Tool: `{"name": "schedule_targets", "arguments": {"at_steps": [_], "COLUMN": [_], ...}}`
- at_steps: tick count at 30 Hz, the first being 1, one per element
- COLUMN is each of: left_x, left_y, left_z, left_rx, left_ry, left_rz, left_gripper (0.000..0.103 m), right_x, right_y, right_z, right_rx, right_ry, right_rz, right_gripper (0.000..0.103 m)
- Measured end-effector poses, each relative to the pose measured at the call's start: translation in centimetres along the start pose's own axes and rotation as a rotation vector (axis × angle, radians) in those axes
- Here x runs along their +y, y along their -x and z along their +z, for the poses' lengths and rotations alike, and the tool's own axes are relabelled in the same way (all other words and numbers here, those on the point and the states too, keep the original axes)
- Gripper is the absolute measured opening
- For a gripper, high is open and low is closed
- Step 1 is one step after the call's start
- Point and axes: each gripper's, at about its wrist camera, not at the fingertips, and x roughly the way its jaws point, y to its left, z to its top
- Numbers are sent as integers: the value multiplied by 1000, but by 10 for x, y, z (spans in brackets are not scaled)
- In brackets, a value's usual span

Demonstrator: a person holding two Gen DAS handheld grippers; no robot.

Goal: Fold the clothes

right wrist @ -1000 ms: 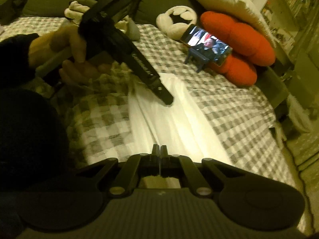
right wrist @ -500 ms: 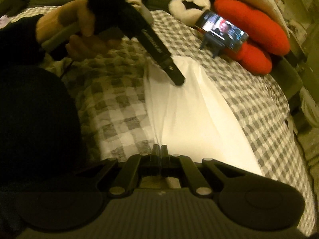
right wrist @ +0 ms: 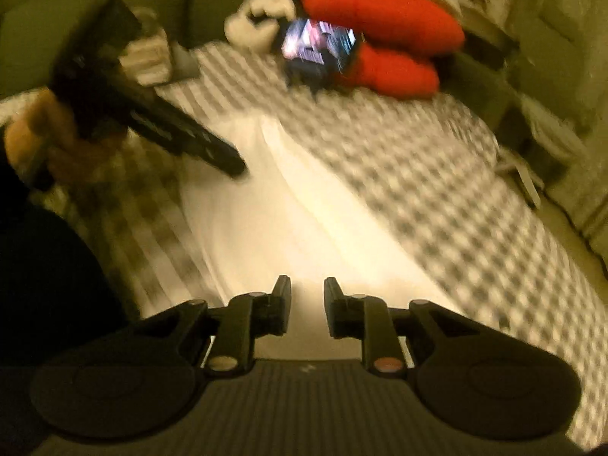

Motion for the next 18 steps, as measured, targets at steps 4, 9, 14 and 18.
{"name": "schedule_targets", "arguments": {"at_steps": [4, 9, 14, 18], "left_x": [-1, -20, -37, -51], "left_y": [2, 4, -4, -9], "left_z": [1, 2, 3, 25], "left_rx": [1, -9, 14, 37], "left_ry": [27, -17, -30, -10], "left_rz": [60, 121, 166, 184], "left_gripper": [26, 26, 26, 26], "right_x": [2, -12, -35, -63], "right_y": [-1, 15, 38, 42], "right_z": [-19, -30, -39, -44], "right_rx": [43, 26, -31, -8], "right_ry": [43, 10, -68, -236], "right_rz": [35, 50, 10, -65], "right_gripper": [22, 22, 22, 23]}}
